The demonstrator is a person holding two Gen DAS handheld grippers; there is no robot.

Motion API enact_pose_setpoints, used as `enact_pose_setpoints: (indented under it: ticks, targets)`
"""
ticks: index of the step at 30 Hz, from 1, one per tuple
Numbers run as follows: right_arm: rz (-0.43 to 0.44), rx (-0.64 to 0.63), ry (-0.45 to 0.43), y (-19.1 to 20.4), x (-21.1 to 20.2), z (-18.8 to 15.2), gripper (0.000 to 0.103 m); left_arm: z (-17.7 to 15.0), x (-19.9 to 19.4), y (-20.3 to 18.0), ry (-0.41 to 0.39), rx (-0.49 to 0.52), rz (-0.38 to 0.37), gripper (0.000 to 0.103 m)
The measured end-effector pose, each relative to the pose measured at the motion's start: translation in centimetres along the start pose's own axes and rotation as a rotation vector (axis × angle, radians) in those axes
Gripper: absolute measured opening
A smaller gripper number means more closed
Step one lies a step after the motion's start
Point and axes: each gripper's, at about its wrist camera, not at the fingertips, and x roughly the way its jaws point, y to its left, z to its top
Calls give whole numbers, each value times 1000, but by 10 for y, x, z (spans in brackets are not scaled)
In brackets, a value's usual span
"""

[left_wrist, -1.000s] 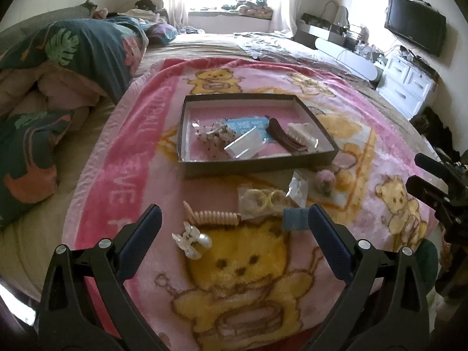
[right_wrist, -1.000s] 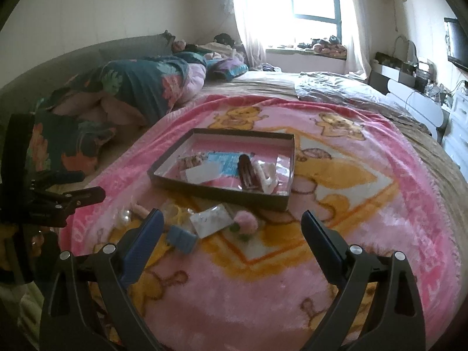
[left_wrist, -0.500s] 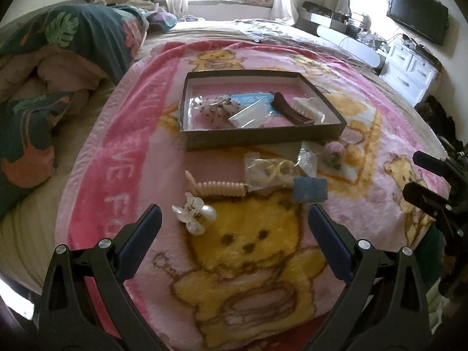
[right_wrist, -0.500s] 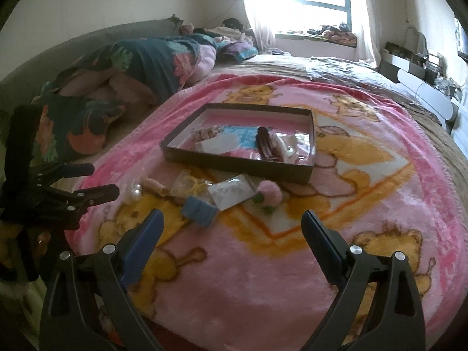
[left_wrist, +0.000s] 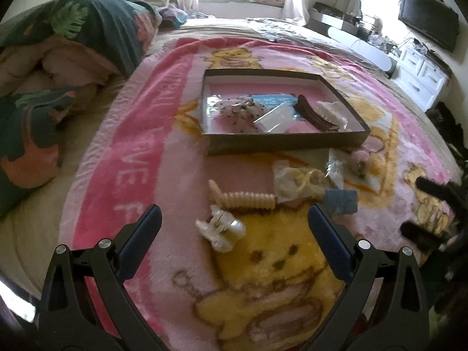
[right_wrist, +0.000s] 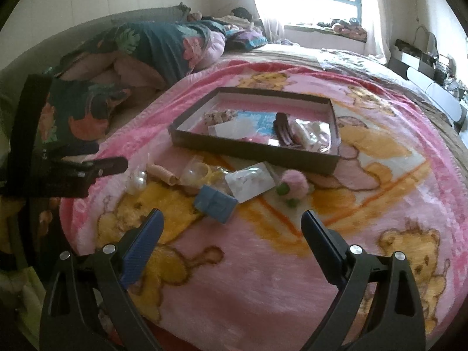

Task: Organize jewelry
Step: 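Reach left tool to the yellow bangle bag while right tool reaches the blue box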

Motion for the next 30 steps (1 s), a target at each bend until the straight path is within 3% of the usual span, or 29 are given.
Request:
enact_pose_setpoints:
  ticks: [6,10,16,23,30]
  targets:
    - [-17,-2,31,9,32,-2,94,19,24,-5,36,18,-73,93]
    - [-7,39,54,8,49,-3,93,30,39,-11,61,50,-110,87]
    - [21,126,93,4,72,0,80,40,66,-12,137,46,-176,72]
    - [40,145,123,2,88,-3,51,44,88,-15,207,36,-269,70]
    - [4,167,105,-21,74,-10,51,39,102,-38,254,132,-306,70]
